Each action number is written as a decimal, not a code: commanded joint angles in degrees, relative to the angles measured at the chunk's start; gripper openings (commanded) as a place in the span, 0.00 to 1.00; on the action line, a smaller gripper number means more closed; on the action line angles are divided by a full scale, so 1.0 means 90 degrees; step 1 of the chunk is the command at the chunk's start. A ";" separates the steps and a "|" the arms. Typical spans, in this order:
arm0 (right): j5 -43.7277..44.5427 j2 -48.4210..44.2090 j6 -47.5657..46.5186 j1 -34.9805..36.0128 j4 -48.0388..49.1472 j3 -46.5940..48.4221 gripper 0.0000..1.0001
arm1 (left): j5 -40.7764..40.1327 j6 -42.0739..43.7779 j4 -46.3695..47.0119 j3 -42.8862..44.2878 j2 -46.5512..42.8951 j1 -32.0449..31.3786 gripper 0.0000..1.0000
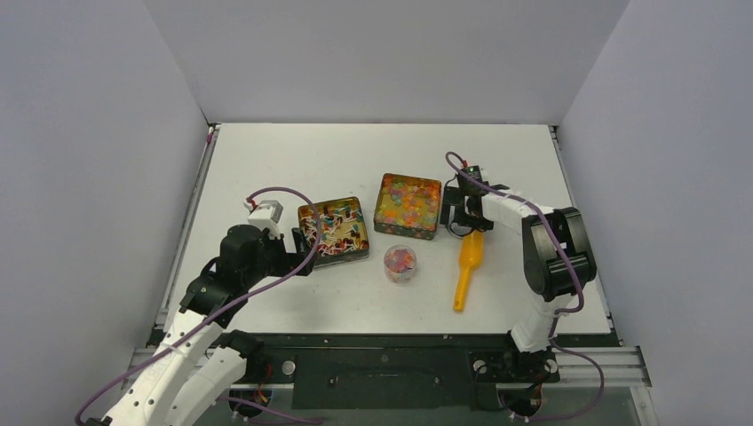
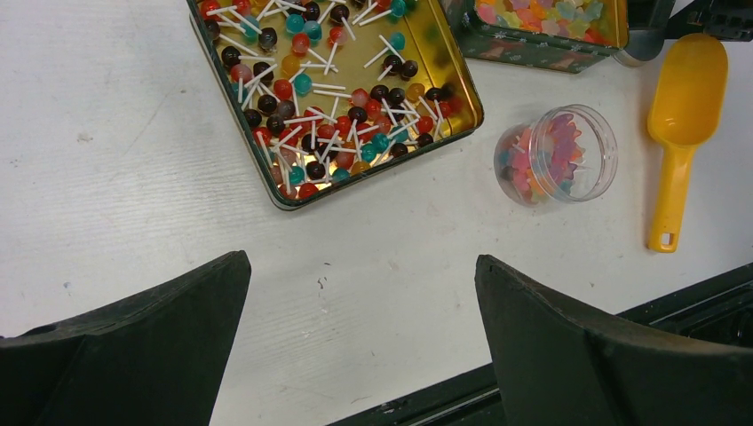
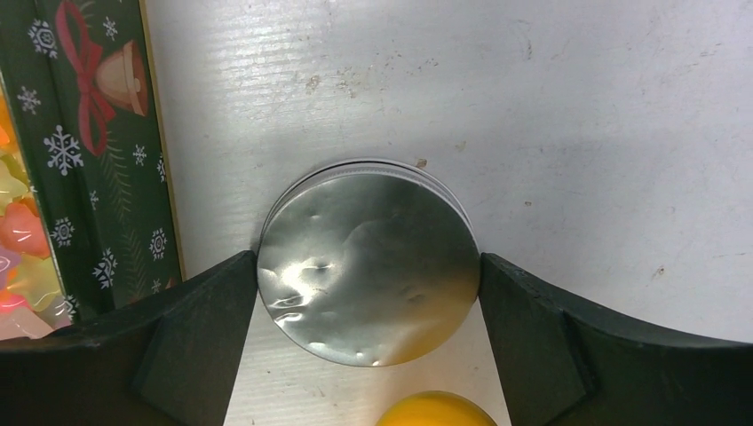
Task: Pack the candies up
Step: Pick up the bottle lid at the center of the board.
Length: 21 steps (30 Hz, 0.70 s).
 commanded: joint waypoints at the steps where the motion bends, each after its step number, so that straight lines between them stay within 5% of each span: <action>1: -0.0084 0.0062 0.0044 -0.0049 0.0107 -0.0006 0.85 | -0.0048 0.0036 0.0307 0.0089 -0.0042 -0.0018 0.96; 10: 0.0211 -0.0360 -0.0060 -0.0049 -0.0144 0.0032 0.70 | -0.0042 0.0036 0.0307 0.0084 -0.0104 -0.0027 0.96; 21: 0.0625 -0.1402 -0.0267 0.0026 -0.0763 0.0368 0.68 | -0.0044 0.0027 0.0312 0.0076 -0.0193 -0.0027 0.96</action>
